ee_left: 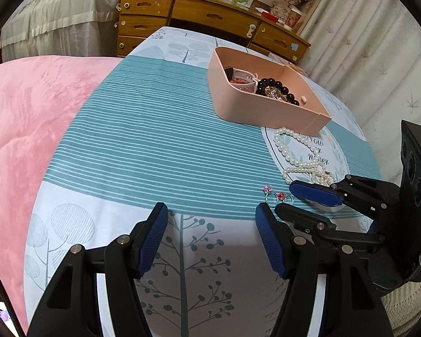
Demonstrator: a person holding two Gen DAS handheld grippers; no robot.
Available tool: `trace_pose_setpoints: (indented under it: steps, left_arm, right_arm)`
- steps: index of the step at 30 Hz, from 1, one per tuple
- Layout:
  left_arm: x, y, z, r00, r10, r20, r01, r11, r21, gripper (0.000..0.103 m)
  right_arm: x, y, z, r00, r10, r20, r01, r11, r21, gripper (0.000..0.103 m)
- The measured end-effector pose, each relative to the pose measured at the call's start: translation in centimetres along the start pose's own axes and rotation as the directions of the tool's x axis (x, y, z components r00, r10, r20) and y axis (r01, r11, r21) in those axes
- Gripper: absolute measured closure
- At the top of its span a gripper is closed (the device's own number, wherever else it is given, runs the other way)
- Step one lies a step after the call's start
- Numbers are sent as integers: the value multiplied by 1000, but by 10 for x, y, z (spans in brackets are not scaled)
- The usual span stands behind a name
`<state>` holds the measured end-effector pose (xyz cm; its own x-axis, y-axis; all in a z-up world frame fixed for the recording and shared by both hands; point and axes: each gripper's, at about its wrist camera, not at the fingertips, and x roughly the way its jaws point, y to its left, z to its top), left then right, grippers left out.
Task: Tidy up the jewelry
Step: 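Grasp a silver ring with the right tool while the left tool grasps the pink-stone ring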
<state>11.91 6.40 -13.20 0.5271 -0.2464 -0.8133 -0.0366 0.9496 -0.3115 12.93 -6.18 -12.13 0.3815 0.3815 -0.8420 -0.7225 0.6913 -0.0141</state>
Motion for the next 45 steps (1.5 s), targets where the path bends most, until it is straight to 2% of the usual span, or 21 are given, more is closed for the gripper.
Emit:
trace_pose_setpoints:
  steps: [1, 2, 7, 12, 16, 17, 23, 27, 32, 37, 41, 45]
  left_arm:
    - [1, -2, 1, 1000, -1, 0, 1, 1000, 5, 40]
    - [1, -3, 1, 1000, -1, -2, 1, 1000, 10, 40]
    - [2, -13, 3, 1000, -2, -13, 2, 999, 38, 40]
    - [10, -34, 3, 999, 2, -44, 3, 996, 93, 40]
    - [20, -51, 5, 998, 13, -62, -6, 993, 114, 40]
    - [23, -55, 6, 998, 21, -62, -14, 993, 117, 41]
    - [34, -71, 12, 995, 77, -63, -69, 990, 119, 63]
    - [41, -85, 16, 986, 145, -79, -132, 980, 147, 64]
    - [50, -100, 21, 963, 234, -131, -204, 956, 213, 64]
    - [56, -105, 32, 945, 248, -213, -200, 954, 223, 65]
    - [57, -107, 34, 940, 250, -234, -202, 957, 210, 80]
    - [57, -105, 36, 939, 251, -233, -208, 958, 195, 83]
  right_arm:
    - [-1, 0, 0, 1000, 2, 0, -2, 1000, 0, 84]
    - [-1, -1, -1, 1000, 6, -1, -6, 1000, 2, 87]
    - [-4, -1, -6, 1000, -25, 6, 25, 1000, 18, 88]
    - [-13, -18, -19, 997, -83, 4, 81, 988, 129, 87]
    - [-25, -35, -37, 996, -84, 13, 79, 967, 243, 87]
    - [-28, -38, -43, 996, -83, 17, 76, 961, 268, 87]
    - [-43, -43, -64, 996, -73, 46, 54, 941, 334, 87]
    - [-47, -48, -71, 996, -48, 75, 18, 933, 360, 87]
    - [-50, -60, -76, 994, -5, 110, -40, 913, 405, 87]
    - [-48, -71, -84, 990, 41, 138, -100, 887, 450, 87]
    - [-53, -75, -87, 987, 48, 157, -116, 878, 464, 87]
    - [-56, -78, -88, 983, 55, 173, -132, 870, 474, 87]
